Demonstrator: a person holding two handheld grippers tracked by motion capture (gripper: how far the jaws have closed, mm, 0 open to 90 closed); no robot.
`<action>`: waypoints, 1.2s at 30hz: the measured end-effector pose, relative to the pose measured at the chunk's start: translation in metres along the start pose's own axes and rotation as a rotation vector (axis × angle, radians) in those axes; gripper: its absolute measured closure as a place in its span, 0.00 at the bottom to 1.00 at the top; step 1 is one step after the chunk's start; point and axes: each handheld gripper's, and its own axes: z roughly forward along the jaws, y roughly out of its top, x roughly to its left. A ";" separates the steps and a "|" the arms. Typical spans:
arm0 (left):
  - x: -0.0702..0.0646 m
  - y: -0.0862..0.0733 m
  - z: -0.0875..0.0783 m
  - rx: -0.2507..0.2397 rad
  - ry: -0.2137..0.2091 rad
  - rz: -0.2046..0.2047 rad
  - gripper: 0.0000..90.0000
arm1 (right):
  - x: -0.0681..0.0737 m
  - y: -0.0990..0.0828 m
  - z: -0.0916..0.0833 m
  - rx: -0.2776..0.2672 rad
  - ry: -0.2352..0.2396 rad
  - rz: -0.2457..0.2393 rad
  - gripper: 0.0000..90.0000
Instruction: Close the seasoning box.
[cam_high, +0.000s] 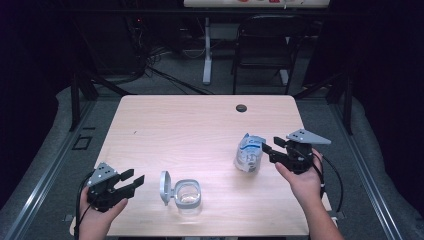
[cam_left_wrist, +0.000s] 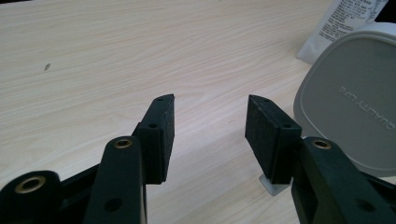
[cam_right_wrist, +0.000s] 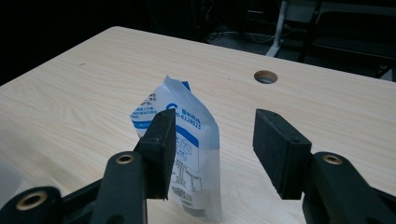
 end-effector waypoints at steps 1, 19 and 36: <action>0.000 -0.001 -0.001 0.006 0.004 -0.003 0.59 | 0.000 0.000 0.003 0.000 0.003 -0.001 0.56; 0.007 -0.005 -0.005 0.000 0.016 -0.023 0.59 | 0.004 0.001 0.033 0.044 0.028 -0.048 0.89; 0.008 -0.005 -0.006 0.000 0.019 -0.025 0.60 | 0.023 0.004 0.026 0.051 0.075 -0.109 1.00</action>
